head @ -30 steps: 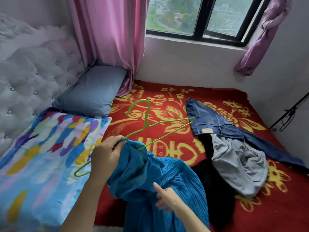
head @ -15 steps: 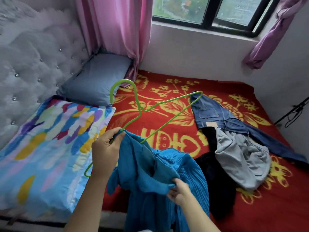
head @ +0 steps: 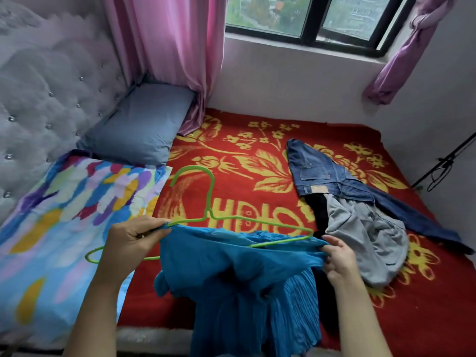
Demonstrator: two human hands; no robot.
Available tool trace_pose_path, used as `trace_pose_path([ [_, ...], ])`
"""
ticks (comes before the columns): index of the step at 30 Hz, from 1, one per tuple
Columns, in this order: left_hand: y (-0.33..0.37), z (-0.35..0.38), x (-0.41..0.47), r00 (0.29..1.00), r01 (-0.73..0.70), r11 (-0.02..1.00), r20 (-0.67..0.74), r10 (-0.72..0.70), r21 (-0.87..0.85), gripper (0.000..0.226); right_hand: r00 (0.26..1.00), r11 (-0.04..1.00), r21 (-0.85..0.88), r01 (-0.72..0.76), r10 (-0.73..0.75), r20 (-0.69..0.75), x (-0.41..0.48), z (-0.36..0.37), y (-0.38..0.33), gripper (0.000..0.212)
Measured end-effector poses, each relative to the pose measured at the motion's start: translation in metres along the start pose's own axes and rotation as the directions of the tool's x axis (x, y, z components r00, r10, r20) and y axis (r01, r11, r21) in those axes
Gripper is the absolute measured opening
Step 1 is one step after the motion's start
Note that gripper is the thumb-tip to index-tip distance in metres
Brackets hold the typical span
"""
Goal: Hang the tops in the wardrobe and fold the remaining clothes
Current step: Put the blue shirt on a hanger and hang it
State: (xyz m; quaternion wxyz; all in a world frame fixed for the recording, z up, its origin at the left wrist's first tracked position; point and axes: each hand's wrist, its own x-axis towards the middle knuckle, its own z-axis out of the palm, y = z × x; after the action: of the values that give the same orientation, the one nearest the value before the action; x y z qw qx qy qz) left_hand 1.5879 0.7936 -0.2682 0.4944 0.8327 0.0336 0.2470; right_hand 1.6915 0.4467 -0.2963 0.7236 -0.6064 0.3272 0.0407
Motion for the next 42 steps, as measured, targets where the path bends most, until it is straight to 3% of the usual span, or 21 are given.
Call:
trace_pose_path([
  [4,-0.004,-0.006,-0.006,0.997,0.003,1.0,0.071,-0.002,-0.015,0.039,0.983,0.963,-0.201,0.178,-0.182,-0.002,0.0,-0.003,-0.023,0.034],
  [8,0.0,-0.007,-0.008,0.989,0.065,0.994,0.135,-0.053,-0.086,0.052,0.938,0.856,-0.395,0.333,-0.345,0.041,-0.005,0.004,-0.03,0.033],
  [13,0.012,-0.009,-0.009,0.974,0.119,0.981,0.212,-0.085,-0.152,0.069,0.825,0.565,-0.638,0.523,-0.525,0.211,-0.025,0.021,-0.03,0.023],
  [19,0.018,-0.009,-0.002,0.968,0.122,0.984,0.235,-0.088,-0.133,0.072,0.69,0.305,-0.695,0.651,-0.62,0.373,-0.036,0.047,-0.033,0.019],
  [22,0.012,-0.021,0.0,0.989,0.126,0.981,0.1,-0.113,-0.144,0.06,0.721,0.364,-0.728,0.58,-0.646,0.251,-0.019,0.044,-0.047,0.022],
  [25,0.007,-0.029,0.001,0.997,0.051,0.991,-0.053,-0.058,-0.122,0.045,0.829,0.426,-0.783,0.453,-0.524,0.194,0.006,0.033,-0.045,0.022],
  [27,0.01,-0.027,0.0,0.998,0.031,0.989,-0.053,-0.039,-0.142,0.048,0.892,0.5,-0.771,0.394,-0.409,0.191,0.016,0.03,-0.038,0.022],
  [30,0.013,-0.022,-0.002,0.995,0.097,0.983,0.016,-0.096,-0.155,0.051,0.925,0.621,-0.697,0.358,-0.335,0.177,0.022,0.03,-0.035,0.025],
  [34,0.008,-0.028,-0.006,0.984,0.166,0.97,0.091,-0.152,-0.178,0.069,0.92,0.664,-0.64,0.388,-0.326,0.219,0.018,0.029,-0.039,0.03],
  [37,0.007,-0.031,-0.007,0.97,0.211,0.956,0.163,-0.179,-0.204,0.066,0.906,0.676,-0.605,0.42,-0.351,0.237,0.009,0.03,-0.045,0.03],
  [40,0.004,-0.029,-0.005,0.96,0.238,0.95,0.199,-0.199,-0.201,0.059,0.855,0.565,-0.647,0.512,-0.409,0.319,-0.007,0.039,-0.051,0.027],
  [42,0.009,-0.019,-0.001,0.954,0.195,0.971,0.259,-0.154,-0.141,0.054,0.774,0.458,-0.627,0.63,-0.442,0.454,-0.025,0.055,-0.048,0.026],
])
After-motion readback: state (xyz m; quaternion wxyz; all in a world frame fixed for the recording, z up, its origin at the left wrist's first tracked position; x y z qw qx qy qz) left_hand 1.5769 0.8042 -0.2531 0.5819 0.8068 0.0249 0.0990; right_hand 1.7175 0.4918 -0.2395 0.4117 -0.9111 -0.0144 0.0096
